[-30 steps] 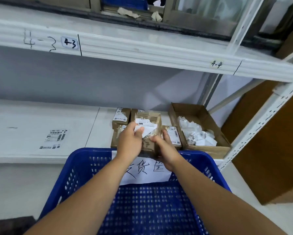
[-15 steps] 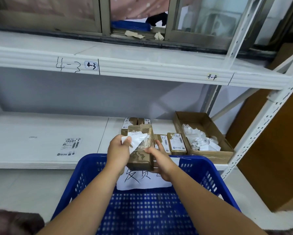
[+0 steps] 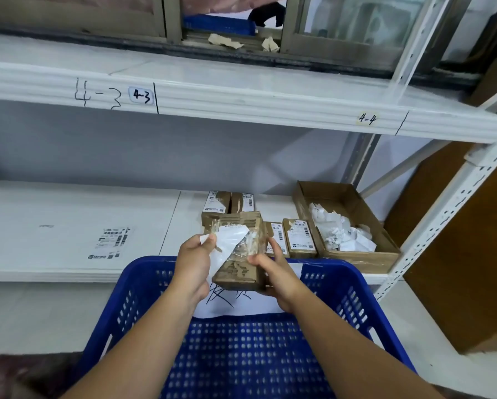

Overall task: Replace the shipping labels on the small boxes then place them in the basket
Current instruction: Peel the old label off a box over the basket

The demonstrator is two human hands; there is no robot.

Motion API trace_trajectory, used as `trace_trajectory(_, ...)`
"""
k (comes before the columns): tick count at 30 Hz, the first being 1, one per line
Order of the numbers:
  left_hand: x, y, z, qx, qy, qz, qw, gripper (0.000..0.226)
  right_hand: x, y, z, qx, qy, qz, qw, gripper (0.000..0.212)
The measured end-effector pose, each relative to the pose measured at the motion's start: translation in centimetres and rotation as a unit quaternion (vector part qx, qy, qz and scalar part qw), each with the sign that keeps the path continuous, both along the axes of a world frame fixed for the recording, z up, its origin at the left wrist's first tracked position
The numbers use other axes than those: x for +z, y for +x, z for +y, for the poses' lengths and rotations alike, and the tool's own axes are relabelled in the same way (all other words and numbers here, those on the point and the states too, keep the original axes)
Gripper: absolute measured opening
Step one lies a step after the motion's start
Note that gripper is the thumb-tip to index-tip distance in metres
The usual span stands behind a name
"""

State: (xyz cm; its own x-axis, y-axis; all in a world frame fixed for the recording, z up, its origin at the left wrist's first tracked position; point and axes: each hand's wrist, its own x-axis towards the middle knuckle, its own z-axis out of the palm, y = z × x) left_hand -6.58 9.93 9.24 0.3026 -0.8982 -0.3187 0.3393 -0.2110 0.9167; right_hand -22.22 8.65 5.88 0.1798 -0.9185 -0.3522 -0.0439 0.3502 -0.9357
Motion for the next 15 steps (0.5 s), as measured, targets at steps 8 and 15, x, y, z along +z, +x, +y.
trace_trajectory(8, -1.6, 0.3, -0.4, -0.014, 0.013, 0.075, 0.997, 0.016, -1.4, -1.0, -1.3, 0.021, 0.020, 0.008, 1.000, 0.075)
trace_trajectory(15, -2.4, -0.3, 0.1, -0.132, -0.045, -0.066, 0.988, 0.024, -3.2, -0.5, -1.1, 0.010, 0.050, -0.020, 0.998, 0.090)
